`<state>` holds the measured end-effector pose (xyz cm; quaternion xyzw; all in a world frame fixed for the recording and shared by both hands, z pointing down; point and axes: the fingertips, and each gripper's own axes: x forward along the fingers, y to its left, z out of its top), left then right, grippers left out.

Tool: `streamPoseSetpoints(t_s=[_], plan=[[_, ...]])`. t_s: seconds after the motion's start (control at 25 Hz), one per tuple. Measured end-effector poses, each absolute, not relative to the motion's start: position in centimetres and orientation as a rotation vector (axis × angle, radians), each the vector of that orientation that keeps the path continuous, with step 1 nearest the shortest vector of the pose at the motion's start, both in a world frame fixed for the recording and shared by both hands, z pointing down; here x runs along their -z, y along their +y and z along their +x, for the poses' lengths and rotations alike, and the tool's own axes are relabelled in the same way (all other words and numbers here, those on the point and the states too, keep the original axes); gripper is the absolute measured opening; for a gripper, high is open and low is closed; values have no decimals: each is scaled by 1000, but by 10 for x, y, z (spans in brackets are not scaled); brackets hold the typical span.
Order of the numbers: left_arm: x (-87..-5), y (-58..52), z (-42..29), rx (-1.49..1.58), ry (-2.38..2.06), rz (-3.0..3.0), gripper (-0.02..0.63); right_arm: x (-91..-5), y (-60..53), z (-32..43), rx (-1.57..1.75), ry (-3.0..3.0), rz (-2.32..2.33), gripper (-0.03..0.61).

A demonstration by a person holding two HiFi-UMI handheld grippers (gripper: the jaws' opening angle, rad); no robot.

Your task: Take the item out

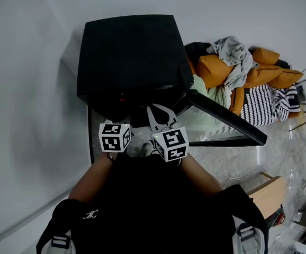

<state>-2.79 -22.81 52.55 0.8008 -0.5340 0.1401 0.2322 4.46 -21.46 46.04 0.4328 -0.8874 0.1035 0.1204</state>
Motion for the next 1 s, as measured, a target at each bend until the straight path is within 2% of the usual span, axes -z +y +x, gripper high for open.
streamPoseSetpoints(t_s=[0.08, 0.12, 0.44, 0.68, 1.0], plan=[[-534, -235, -28, -291, -1393, 2147, 106, -462, -218, 44, -309, -2573, 1279, 6], [-538, -239, -29, -234, -1364, 2106, 117, -462, -217, 43, -314, -2565, 1285, 6], [-556, -263, -64, 1, -1435, 1881, 117, -471, -211, 39, -321, -2498, 1304, 6], [-561, -278, -65, 332, -1253, 1698, 118, -479, -209, 45, -342, -2454, 1332, 6], [-567, -291, -65, 587, -1115, 1498, 118, -479, -211, 54, -339, -2428, 1360, 6]])
